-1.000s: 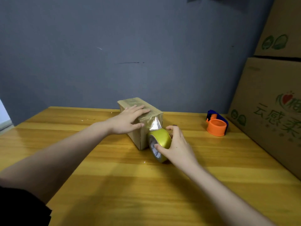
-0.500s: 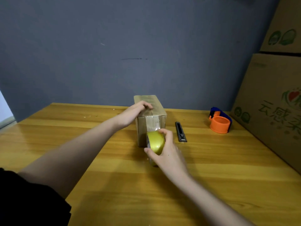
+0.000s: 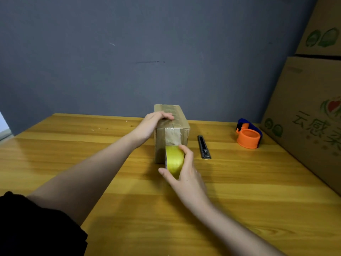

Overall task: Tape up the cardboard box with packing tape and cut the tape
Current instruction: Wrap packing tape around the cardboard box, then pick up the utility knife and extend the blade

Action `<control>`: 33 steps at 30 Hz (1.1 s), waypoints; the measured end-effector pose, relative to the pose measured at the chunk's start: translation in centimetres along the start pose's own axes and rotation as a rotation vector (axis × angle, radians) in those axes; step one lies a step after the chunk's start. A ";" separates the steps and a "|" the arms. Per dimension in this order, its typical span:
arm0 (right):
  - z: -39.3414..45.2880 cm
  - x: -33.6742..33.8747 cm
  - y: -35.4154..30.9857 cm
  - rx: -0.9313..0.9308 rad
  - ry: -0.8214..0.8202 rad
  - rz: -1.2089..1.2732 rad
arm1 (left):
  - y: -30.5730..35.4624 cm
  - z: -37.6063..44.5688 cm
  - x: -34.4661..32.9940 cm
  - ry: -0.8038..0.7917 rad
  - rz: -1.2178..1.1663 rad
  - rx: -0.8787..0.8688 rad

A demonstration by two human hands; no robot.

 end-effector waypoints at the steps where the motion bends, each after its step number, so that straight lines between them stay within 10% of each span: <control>1: -0.2 0.0 0.1 0.006 -0.016 0.004 | 0.0 0.1 0.1 0.014 -0.011 0.008; 15: 4.2 8.8 7.5 -0.181 0.112 0.058 | 9.5 -0.6 -3.7 0.181 0.034 -0.116; 20: 6.9 10.4 11.0 -0.387 0.130 0.348 | 9.5 -0.7 -12.4 -0.040 -0.295 0.257; 25: 7.8 9.1 13.3 -0.590 0.090 0.612 | 4.4 -1.8 -16.4 0.085 -0.362 0.621; 33: 7.8 8.2 14.1 -0.738 0.092 0.736 | 0.8 -2.4 -18.4 0.091 -0.514 0.803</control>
Point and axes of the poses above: each hand's wrist, its own z-axis towards the middle knuckle, its own x-axis out of the back of the hand, y = z × x, the point moved 8 cm from there along z, towards the middle knuckle, and after that the axes turned 7 degrees about z, right-handed, at the moved point
